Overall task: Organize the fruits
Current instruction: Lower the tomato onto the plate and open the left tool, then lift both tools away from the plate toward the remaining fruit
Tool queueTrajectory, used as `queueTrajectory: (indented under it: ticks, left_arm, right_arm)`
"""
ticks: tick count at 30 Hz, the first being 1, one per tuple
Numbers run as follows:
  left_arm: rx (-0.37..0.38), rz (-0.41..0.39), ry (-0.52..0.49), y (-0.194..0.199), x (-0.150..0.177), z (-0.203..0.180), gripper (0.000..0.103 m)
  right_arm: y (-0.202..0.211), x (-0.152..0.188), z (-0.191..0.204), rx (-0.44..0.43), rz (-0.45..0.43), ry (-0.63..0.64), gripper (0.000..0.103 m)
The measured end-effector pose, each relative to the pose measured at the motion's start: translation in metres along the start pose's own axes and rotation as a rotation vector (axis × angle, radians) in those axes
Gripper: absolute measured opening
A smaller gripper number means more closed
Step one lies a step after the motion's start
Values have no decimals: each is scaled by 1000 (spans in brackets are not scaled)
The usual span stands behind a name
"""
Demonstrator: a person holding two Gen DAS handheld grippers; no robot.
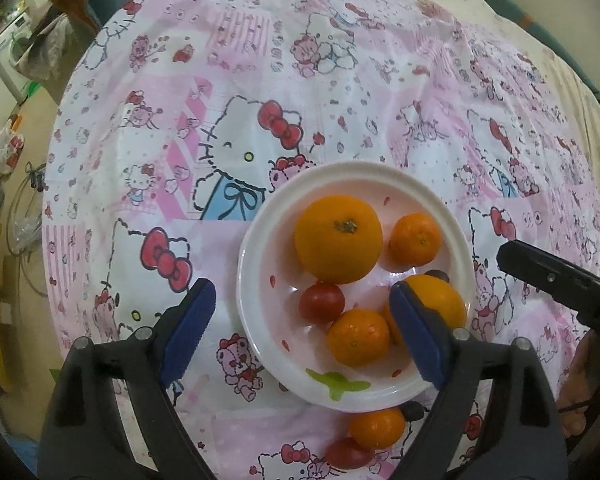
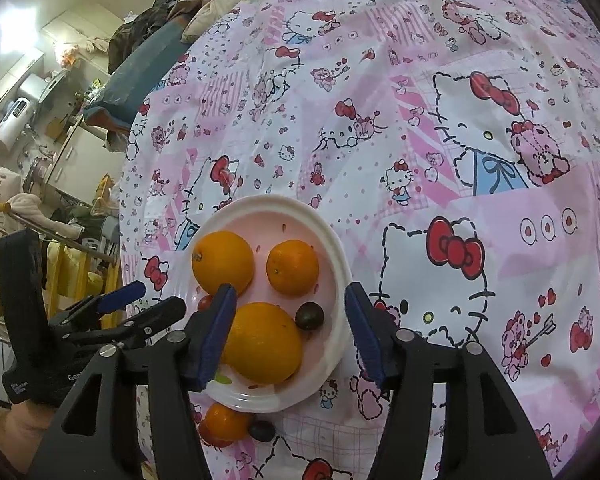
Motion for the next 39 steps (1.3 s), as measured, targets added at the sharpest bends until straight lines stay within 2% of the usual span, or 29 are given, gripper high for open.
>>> queueTrajectory:
  ticks: [1, 6, 11, 17, 21, 28, 39]
  left_arm:
    - [-2, -10, 3, 4, 0, 2, 86]
    - [-51, -94, 0, 24, -3, 9, 86]
    - [-17, -137, 30, 38, 0, 12, 86]
    - [-33, -169, -25, 50, 5, 14, 86]
    - [-71, -176, -44, 54, 10, 21, 86]
    - [-64, -173, 2, 68, 25, 31, 86]
    - [-78, -181, 18, 88, 54, 35, 86]
  right_arm:
    - [2, 0, 0, 7, -8, 0, 72]
    - [9, 3, 2, 7, -16, -6, 74]
    - [24, 9, 7, 12, -52, -7, 89]
    - [38, 23, 18, -6, -53, 9, 92]
    - [51, 28, 26, 7, -79, 38, 93]
    - [64, 46, 29, -2, -90, 20, 93]
    - [72, 77, 22, -6, -76, -35, 93]
Point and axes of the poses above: each gripper's, at about its wrist camera, not at the fingertips, and y roughly against the way its jaws point, z to its left, x to its underside, the point moved 8 cm from there along -y, roughly the way its jaws point
